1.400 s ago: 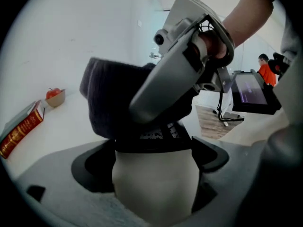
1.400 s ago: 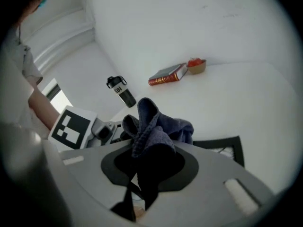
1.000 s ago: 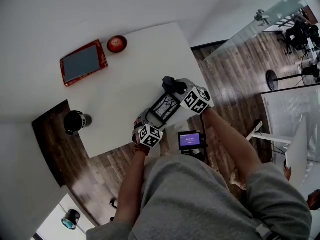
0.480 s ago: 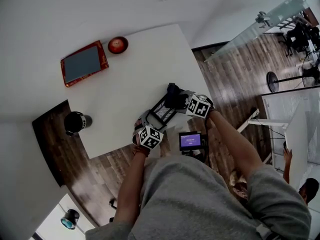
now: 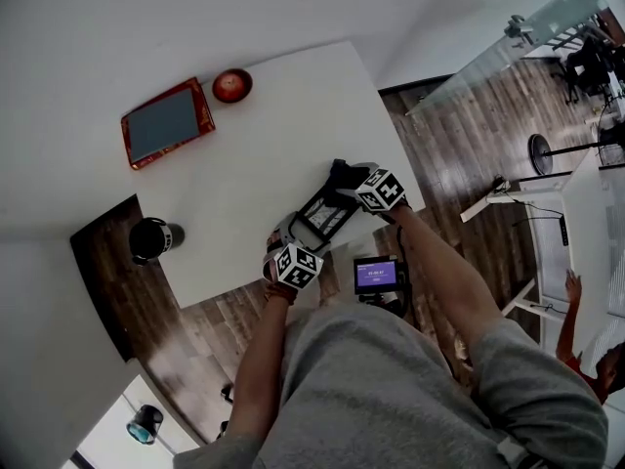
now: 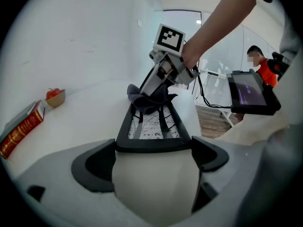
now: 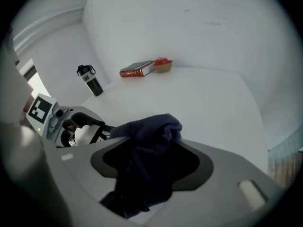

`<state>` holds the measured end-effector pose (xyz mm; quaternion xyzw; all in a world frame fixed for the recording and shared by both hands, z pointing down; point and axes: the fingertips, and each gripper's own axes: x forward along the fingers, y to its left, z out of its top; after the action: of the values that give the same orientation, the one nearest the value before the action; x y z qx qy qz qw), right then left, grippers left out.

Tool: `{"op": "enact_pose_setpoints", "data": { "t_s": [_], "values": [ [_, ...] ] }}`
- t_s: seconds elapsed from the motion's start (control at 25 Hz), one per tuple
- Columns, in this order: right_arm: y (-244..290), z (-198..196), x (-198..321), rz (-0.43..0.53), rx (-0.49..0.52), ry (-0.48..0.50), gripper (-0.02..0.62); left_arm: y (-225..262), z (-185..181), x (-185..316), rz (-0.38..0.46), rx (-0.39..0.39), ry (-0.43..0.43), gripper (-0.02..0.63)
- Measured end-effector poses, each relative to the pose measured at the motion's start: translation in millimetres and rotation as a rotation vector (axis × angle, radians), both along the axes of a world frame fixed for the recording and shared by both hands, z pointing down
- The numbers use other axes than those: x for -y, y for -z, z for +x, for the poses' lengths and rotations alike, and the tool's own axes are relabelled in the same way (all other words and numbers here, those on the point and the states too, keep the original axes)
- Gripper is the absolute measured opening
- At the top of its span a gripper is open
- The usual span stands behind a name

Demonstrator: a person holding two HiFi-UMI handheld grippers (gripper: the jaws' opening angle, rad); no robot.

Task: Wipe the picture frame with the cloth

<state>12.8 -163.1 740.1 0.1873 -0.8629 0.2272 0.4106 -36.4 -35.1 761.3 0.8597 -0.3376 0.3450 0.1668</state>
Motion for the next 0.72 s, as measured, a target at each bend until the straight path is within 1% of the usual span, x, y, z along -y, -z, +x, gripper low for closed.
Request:
{"op": "enact_pose_setpoints", "data": {
  "t_s": [0.12, 0.24, 0.4, 0.56, 0.6, 0.64, 0.72],
  "values": [
    [-5.8, -3.3, -5.5, -0.003, 0.002, -0.02, 0.215, -0.5, -0.1, 0.7, 0.001, 0.002, 0.001, 0.495],
    [-4.4, 0.1, -9.6, 0.002, 0.036, -0.068, 0.162, -0.7, -1.4, 1.2, 0.004, 0.006, 0.003, 0.5],
    [-4.3, 9.6, -14.3, -0.013, 0.096, -0.165, 0.149, -2.5, -1.7, 1.0, -0.003, 0.008, 0.003, 0.5],
    [-3.5, 20.0, -23.8, 0.016, 0.085, -0.205, 0.149, -2.3, -1.8, 0.7, -0.005, 0.009, 0.004, 0.5],
    [-2.6, 22.4, -26.7, 0.04, 0.071, -0.207, 0.149, -1.9, -1.7, 0.5, -0.004, 0.009, 0.003, 0.5],
    [-0.9, 23.5, -29.7, 0.085, 0.042, -0.194, 0.149, -1.5, -1.6, 0.4, -0.003, 0.009, 0.003, 0.5],
    [3.2, 21.4, -35.3, 0.236, -0.049, -0.108, 0.138, -1.0, -1.2, 0.9, -0.002, 0.007, 0.002, 0.5]
  ]
}}
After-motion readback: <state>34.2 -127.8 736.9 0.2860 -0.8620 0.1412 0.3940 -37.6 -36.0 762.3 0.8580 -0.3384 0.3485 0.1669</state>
